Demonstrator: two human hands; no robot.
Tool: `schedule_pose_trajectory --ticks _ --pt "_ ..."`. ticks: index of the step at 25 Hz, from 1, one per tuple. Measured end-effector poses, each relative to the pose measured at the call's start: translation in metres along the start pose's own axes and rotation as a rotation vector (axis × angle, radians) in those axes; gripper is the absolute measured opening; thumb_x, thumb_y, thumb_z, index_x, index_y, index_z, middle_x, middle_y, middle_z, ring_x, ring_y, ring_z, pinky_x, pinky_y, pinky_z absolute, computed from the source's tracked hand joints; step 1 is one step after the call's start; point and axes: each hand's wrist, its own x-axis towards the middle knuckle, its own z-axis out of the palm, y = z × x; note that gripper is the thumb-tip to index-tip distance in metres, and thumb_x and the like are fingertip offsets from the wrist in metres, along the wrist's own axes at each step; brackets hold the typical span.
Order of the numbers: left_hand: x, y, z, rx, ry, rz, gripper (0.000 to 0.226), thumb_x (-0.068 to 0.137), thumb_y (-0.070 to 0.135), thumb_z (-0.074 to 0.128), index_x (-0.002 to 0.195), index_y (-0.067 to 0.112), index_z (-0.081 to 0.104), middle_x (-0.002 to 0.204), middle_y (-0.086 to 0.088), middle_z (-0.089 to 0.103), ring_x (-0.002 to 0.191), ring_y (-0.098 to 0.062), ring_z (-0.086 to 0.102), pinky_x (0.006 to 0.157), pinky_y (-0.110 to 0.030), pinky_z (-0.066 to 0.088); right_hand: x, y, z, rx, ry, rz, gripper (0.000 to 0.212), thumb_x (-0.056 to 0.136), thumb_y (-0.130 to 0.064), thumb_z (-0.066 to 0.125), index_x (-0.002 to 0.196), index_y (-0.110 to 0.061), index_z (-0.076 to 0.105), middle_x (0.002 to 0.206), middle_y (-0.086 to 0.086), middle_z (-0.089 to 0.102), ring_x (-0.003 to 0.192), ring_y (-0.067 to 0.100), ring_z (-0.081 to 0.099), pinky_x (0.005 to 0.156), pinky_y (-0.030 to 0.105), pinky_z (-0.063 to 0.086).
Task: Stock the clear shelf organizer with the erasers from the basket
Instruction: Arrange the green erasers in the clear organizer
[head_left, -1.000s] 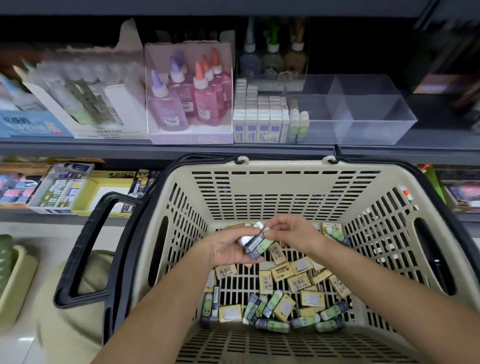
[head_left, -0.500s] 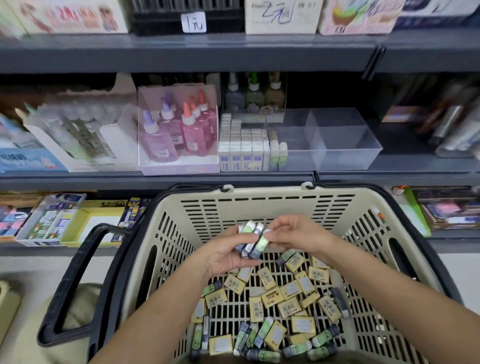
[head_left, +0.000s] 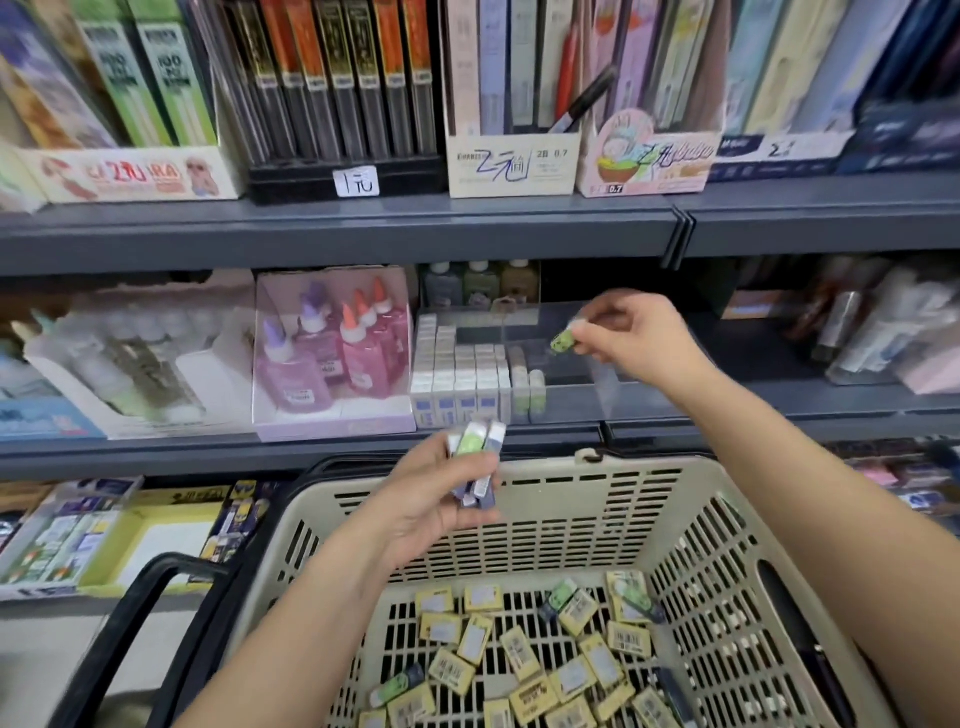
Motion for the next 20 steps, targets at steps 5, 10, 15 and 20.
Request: schedule_pose_trajectory --ticks 5,10,15,20 --pt "0.020 0.033 -0.002 -0.040 0.155 0.128 0.033 0.070 0.011 0.074 0.092 0.009 0.050 0.079 -0.015 0.054 0.056 -0.015 0.062 0.054 -0.028 0.054 0.034 0.022 0.025 -0.439 -0.126 0.002 0.022 0.081 -0.012 0.065 0.067 -0.028 0.059 0.083 0.002 0.073 0.075 0.014 0.066 0.070 0.027 0.052" --pt "0.036 0.036 -0.012 -0.050 0.223 0.159 0.030 0.078 0.008 0.071 0.099 0.008 0.050 0.093 -0.010 0.060 0.072 -0.015 0.065 0.056 -0.029 0.055 0.040 0.030 0.039 -0.561 -0.337 0.072 0.016 0.092 -0.025 0.055 0.101 -0.018 0.065 0.106 0.007 0.068 0.094 0.021 0.064 0.087 0.031 0.050" --pt "0.043 0.031 -0.006 -0.041 0.223 0.135 0.027 0.078 0.009 0.072 0.093 0.009 0.049 0.088 -0.010 0.057 0.072 -0.018 0.061 0.056 -0.030 0.055 0.040 0.031 0.041 -0.742 -0.423 0.031 0.036 0.099 -0.029 0.038 0.125 -0.012 0.056 0.131 0.009 0.055 0.118 0.026 0.050 0.091 0.026 0.037" --pt "0.044 0.030 0.005 -0.019 0.199 0.131 0.025 0.078 0.008 0.072 0.090 0.010 0.050 0.085 -0.009 0.056 0.080 -0.020 0.059 0.057 -0.030 0.055 0.031 0.024 0.036 -0.747 -0.292 -0.042 0.033 0.096 -0.036 0.043 0.118 -0.016 0.059 0.117 0.010 0.062 0.104 0.026 0.057 0.080 0.027 0.040"
